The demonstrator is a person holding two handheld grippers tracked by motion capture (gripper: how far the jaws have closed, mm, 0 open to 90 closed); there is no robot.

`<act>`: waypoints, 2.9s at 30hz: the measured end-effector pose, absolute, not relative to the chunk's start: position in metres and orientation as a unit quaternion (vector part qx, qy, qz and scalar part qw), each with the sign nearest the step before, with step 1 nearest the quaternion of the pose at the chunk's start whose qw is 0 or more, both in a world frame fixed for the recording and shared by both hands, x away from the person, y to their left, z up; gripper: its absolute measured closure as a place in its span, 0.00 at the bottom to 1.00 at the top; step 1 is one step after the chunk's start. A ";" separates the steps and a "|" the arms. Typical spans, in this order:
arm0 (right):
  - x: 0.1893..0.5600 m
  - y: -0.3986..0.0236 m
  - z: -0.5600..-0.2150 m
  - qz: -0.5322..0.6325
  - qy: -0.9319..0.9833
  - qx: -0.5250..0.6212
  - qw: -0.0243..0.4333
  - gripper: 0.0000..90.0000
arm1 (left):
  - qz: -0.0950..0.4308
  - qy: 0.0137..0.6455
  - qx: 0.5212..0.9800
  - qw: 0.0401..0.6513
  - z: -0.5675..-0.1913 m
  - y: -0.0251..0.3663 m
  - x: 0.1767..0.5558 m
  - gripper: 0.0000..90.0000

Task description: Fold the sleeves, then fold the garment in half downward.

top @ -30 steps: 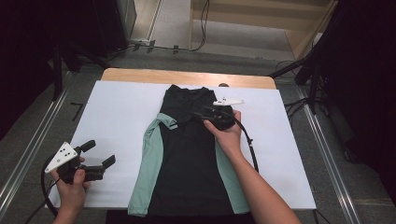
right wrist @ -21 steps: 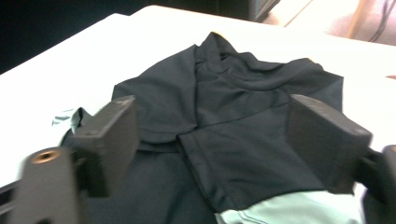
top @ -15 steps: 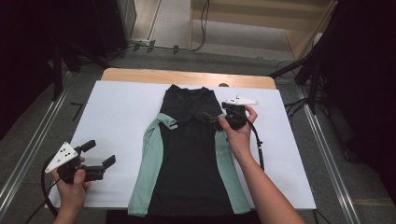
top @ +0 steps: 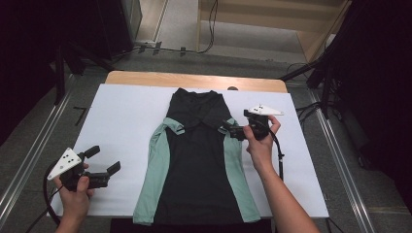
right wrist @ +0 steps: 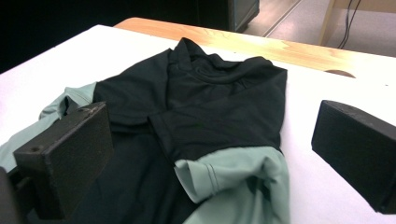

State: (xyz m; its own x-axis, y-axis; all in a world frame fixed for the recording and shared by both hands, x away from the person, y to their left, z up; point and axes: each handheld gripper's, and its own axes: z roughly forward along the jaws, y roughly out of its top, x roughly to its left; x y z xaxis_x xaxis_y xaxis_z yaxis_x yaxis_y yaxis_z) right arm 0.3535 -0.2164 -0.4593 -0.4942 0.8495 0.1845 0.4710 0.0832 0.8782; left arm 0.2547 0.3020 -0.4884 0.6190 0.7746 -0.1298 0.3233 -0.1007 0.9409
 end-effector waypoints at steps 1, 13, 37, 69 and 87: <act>0.352 -0.218 -0.459 0.491 0.710 0.465 0.195 0.00 | 0.205 0.385 0.713 0.549 -0.488 0.302 0.255 0.00; 0.332 -0.240 -0.462 0.496 0.703 0.464 0.212 0.00 | 0.207 0.383 0.716 0.545 -0.488 0.301 0.255 0.00; 0.286 -0.284 -0.474 0.497 0.685 0.475 0.242 0.00 | 0.212 0.381 0.718 0.542 -0.488 0.299 0.255 0.00; 0.223 -0.335 -0.498 0.490 0.655 0.508 0.268 0.00 | 0.216 0.339 0.744 0.533 -0.469 0.268 0.256 0.00; 0.215 -0.347 -0.510 0.482 0.657 0.509 0.278 0.00 | 0.193 0.324 0.755 0.537 -0.446 0.233 0.284 0.00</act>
